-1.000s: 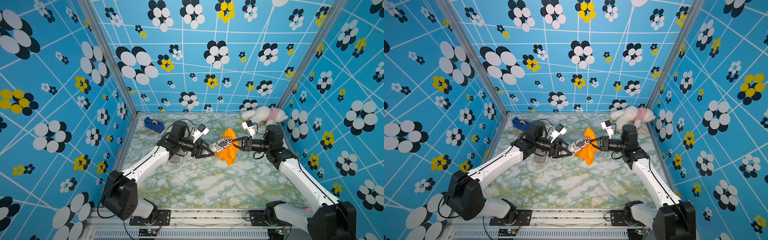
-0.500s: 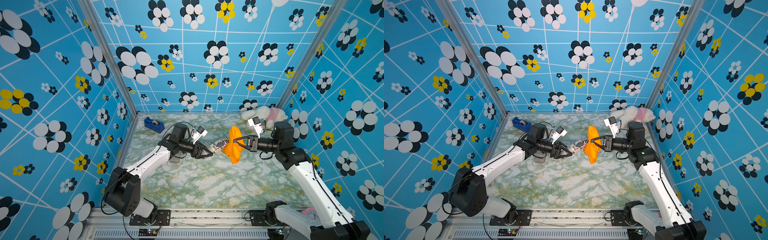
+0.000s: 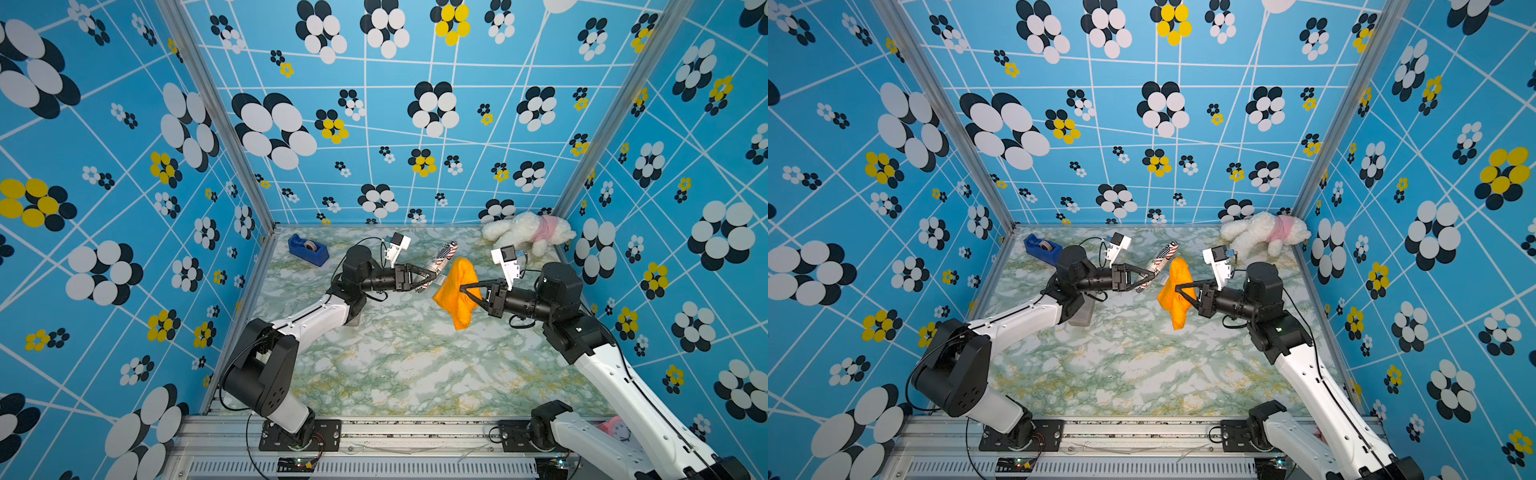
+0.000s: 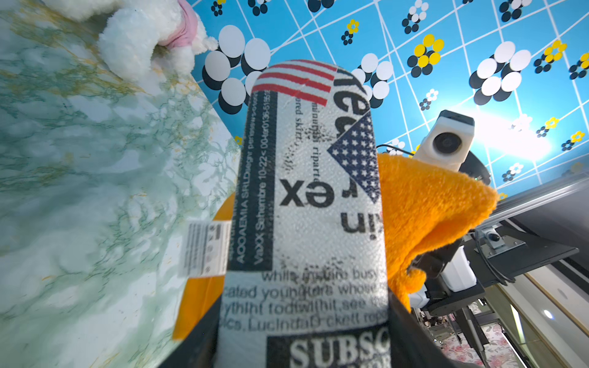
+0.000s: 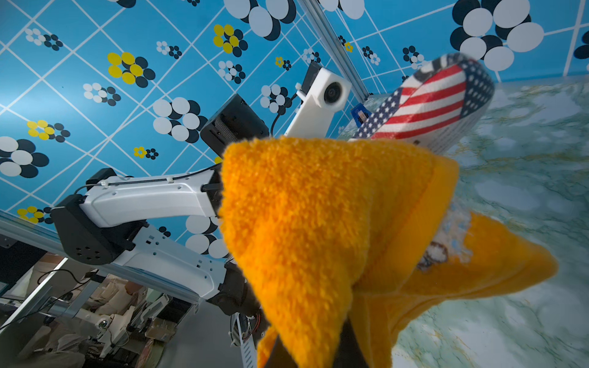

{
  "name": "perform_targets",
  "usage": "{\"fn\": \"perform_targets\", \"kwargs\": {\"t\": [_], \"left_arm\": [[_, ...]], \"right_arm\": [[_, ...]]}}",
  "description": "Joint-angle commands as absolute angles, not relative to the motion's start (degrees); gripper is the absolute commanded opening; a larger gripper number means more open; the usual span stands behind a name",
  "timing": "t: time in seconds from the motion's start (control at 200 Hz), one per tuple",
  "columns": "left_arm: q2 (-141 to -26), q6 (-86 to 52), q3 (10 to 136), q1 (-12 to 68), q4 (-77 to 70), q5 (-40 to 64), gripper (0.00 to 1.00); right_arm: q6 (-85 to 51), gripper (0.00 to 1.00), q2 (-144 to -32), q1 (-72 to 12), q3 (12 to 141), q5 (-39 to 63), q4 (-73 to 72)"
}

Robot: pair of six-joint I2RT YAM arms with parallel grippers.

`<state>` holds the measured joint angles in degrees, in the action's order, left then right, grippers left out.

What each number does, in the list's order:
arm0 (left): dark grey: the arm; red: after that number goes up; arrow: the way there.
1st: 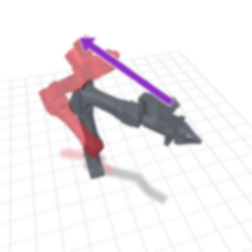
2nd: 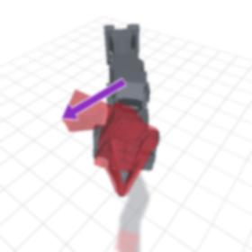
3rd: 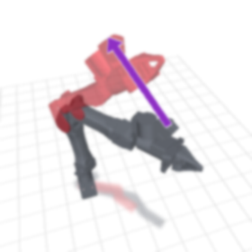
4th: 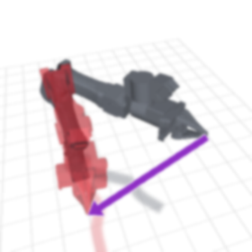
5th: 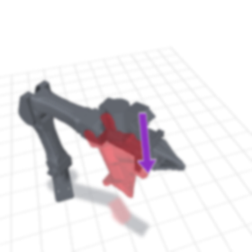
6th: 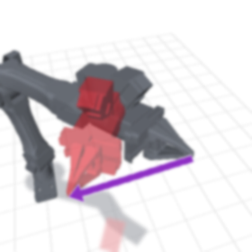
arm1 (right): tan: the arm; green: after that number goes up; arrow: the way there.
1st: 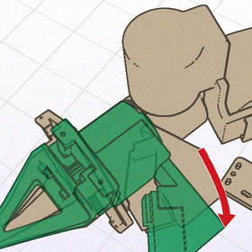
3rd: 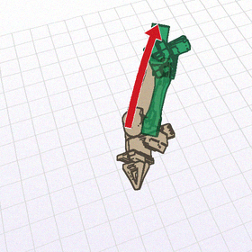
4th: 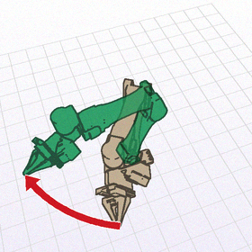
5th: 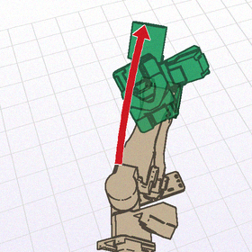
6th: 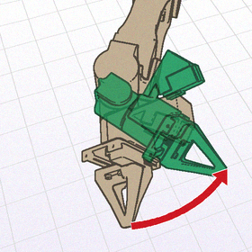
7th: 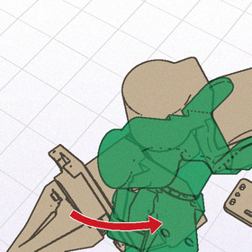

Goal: Wipe the eyeglass case
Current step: Wipe the dirt from the eyeglass case.

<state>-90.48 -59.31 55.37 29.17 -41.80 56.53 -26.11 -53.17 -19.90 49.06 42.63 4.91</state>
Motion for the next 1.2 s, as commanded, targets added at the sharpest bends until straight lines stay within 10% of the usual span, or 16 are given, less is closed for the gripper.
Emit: {"fn": "perform_targets", "kwargs": {"t": [0.0,1.195], "left_arm": [[-91.11,-68.73,56.74,30.01,-54.4,55.46,0.22],[-97.04,-87.21,59.6,40.61,-72.76,55.6,0.19]], "right_arm": [[-26.16,0.0,-50.16,-21.07,47.88,37.82,-2.83],[-22.55,0.0,-62.66,-15.01,55.84,38.94,-11.27]]}}
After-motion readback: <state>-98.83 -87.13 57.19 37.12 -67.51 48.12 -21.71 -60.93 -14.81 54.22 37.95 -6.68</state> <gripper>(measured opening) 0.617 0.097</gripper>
